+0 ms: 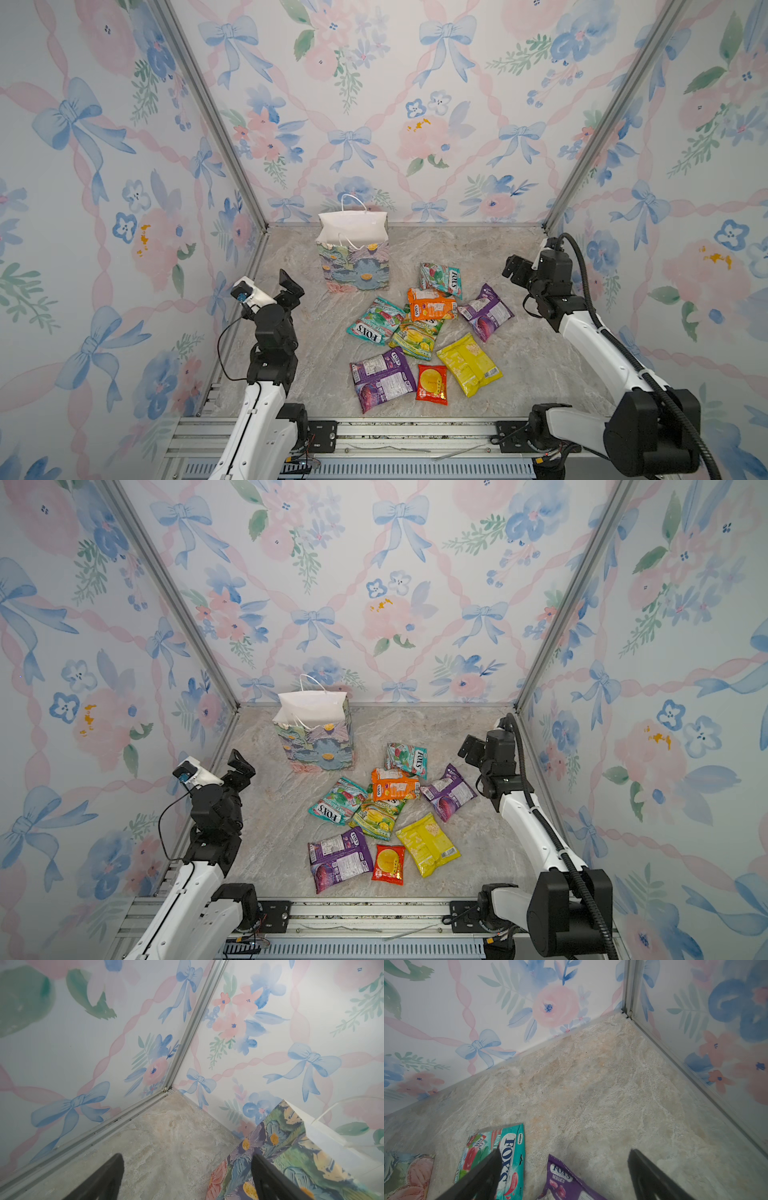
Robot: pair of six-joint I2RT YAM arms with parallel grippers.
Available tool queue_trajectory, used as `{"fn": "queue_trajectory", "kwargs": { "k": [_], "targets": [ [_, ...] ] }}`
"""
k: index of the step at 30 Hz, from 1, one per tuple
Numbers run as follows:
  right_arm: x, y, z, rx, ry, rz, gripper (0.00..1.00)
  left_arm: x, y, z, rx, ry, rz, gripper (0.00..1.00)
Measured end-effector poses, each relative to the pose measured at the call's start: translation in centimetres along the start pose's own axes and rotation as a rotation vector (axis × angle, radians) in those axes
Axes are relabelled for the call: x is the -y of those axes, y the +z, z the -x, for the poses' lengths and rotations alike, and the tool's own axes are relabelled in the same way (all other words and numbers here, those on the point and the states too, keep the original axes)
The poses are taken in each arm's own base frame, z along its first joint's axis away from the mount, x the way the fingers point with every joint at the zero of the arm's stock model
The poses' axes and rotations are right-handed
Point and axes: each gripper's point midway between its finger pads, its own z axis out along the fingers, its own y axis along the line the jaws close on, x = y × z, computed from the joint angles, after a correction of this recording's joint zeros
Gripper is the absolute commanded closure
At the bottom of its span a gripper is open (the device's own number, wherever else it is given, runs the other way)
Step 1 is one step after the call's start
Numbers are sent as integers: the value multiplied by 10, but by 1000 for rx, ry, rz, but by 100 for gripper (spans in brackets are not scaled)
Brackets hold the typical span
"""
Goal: Place the snacks into the paper bag
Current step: 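Move the left gripper to the bag's rim while the right gripper approaches the candy packets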
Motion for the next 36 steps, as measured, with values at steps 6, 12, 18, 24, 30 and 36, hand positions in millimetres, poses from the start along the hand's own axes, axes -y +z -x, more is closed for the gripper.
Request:
{"fn": "queue_trajectory", "kwargs": {
  "k": [6, 12, 18, 24, 30, 36],
  "targets": [
    [-26, 2, -10, -105, -37, 71, 3, 75, 24, 60, -123, 83, -150, 14],
    [-33, 6, -26, -193, -54, 96, 3, 132, 50, 66, -299, 210, -296, 16],
    [-40, 8, -41, -256, -77, 123, 3, 155, 80, 27, -513, 306, -373, 31],
    [-47, 10, -53, -304, -98, 140, 3, 158, 105, -23, -701, 348, -390, 35],
    [-51, 14, -61, -337, -110, 147, 3, 161, 108, -47, -775, 402, -385, 39],
    [-55, 17, -66, -355, -113, 160, 3, 171, 102, -56, -787, 450, -408, 49]
  ]
}}
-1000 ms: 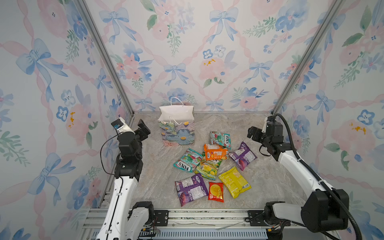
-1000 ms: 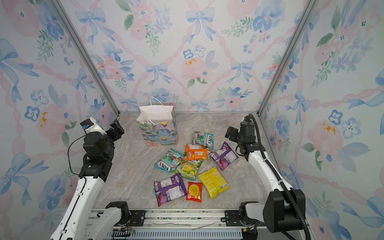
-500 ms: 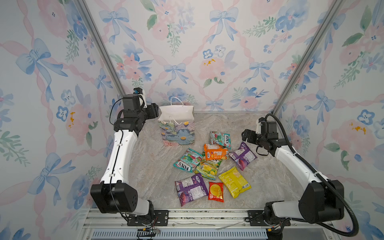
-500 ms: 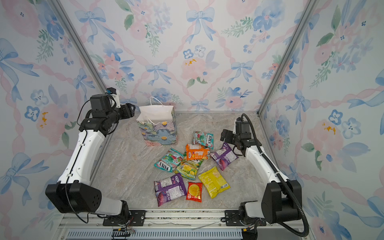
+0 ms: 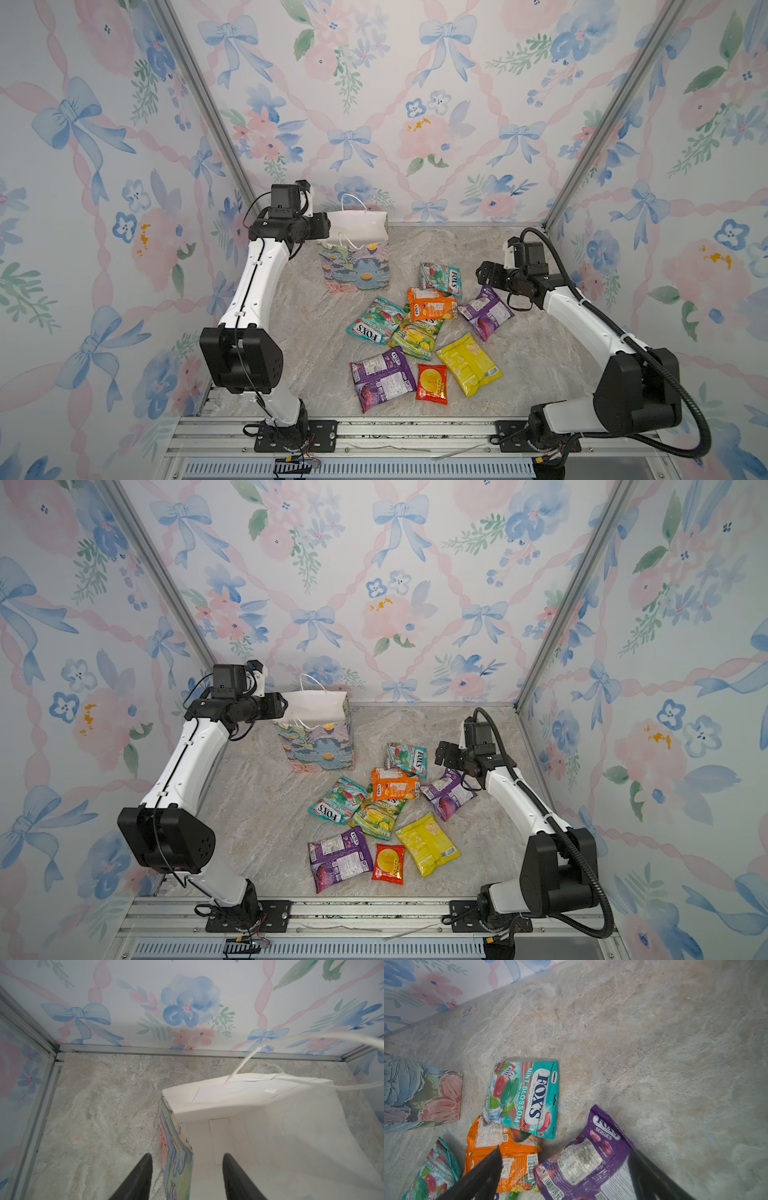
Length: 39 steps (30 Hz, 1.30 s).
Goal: Place the snacks into the paper bag
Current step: 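Move the left gripper to the bag's rim while the right gripper approaches the candy packets, then pull the bag rim open with the left gripper while the right gripper nears packets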
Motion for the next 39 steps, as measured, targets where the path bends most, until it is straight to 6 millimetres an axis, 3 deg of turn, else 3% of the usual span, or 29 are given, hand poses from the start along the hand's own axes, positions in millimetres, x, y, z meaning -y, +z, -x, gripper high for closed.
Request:
{"fn": "queue_trajectory", "kwargs": {
  "k": [8, 15, 20, 27, 29, 35, 37, 39],
  "targets": [
    [-8, 6, -3, -25, -12, 21, 3, -4, 15, -15, -76, 2, 12, 80],
    [-12, 9, -7, -41, -20, 38, 3, -6, 13, -20, -98, -19, 26, 99],
    [-17, 14, -13, -66, -30, 56, 3, -7, 5, -24, -100, -52, 39, 100],
    [-27, 21, -20, -101, -43, 95, 3, -3, -28, -48, -99, -122, 51, 100],
    [-30, 22, -21, -108, -46, 108, 3, -1, -39, -53, -90, -142, 51, 95],
    [-42, 28, -26, -132, -64, 147, 3, 16, -70, -66, -57, -194, 20, 66],
    [-46, 29, -27, -137, -68, 161, 3, 20, -78, -67, -45, -204, 9, 49],
    [-50, 30, -28, -141, -71, 175, 3, 23, -86, -66, -29, -214, -4, 42]
  ]
}}
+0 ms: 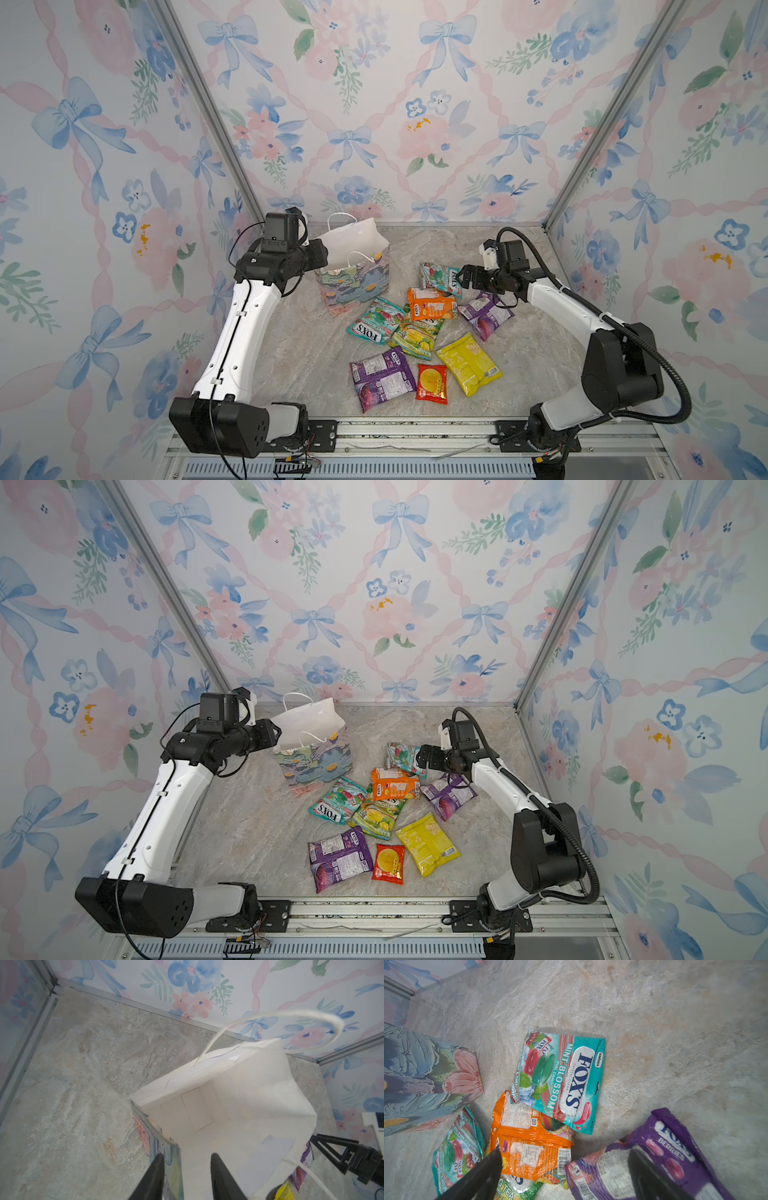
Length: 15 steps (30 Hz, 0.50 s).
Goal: Place the snacks into the paper bag
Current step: 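Pull the bag rim open with the left gripper while the right gripper nears packets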
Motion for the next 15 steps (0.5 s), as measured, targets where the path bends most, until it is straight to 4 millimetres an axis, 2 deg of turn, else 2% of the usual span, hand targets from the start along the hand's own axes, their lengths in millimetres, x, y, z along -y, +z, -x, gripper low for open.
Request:
{"fn": "queue_trajectory", "kwargs": {
  "k": [5, 10, 12, 15],
  "targets": [
    [-10, -1, 7, 7, -10, 32, 3, 5, -20, 9, 54, 32, -10, 36],
    [-14, -2, 10, 13, -14, 45, 3, 15, -35, 40, 131, 152, -13, 35],
    [-14, -4, 10, 15, -14, 45, 3, 19, -32, 50, 142, 205, -13, 35],
    [-17, -11, 14, 32, -18, 50, 3, 19, -14, 58, 120, 283, -6, 34]
  ]
}}
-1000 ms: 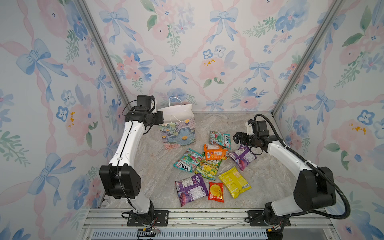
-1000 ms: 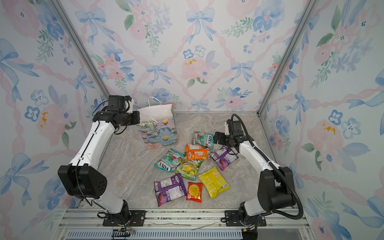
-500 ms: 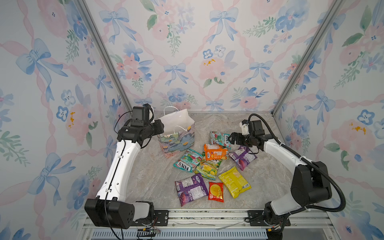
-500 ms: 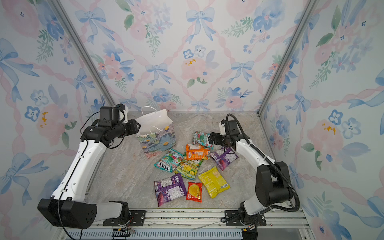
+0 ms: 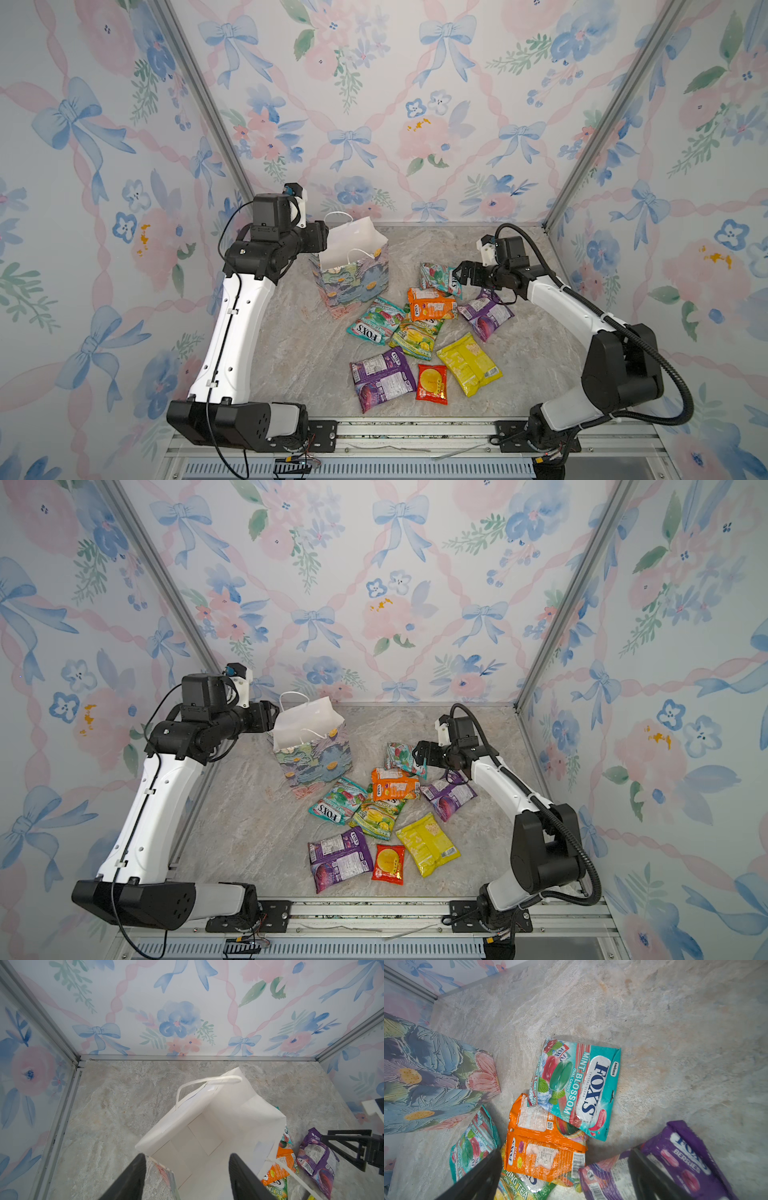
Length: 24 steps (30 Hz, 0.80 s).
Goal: Place the snacks into the paper bag
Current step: 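Pull the bag rim open with the left gripper while the right gripper nears packets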
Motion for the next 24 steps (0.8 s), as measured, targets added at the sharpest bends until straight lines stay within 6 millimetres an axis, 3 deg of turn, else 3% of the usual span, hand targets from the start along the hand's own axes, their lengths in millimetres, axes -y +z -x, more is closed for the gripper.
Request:
{"fn": "queue_trajectory", "kwargs": {
  "k": [4, 9, 16, 24],
  "targets": [
    [-6, -15, 7, 35, -9, 5, 3, -3, 38, -13, -83, 87, -12, 33],
    [-10, -28, 12, 66, -17, 11, 3, -10, 69, -32, -166, 147, -1, 32],
    [-10, -28, 11, 60, -11, 9, 3, -24, 81, -22, -169, 182, 71, 31],
    [-9, -28, 9, 50, -6, 6, 3, -25, 100, -15, -176, 210, 66, 31]
  ]
}}
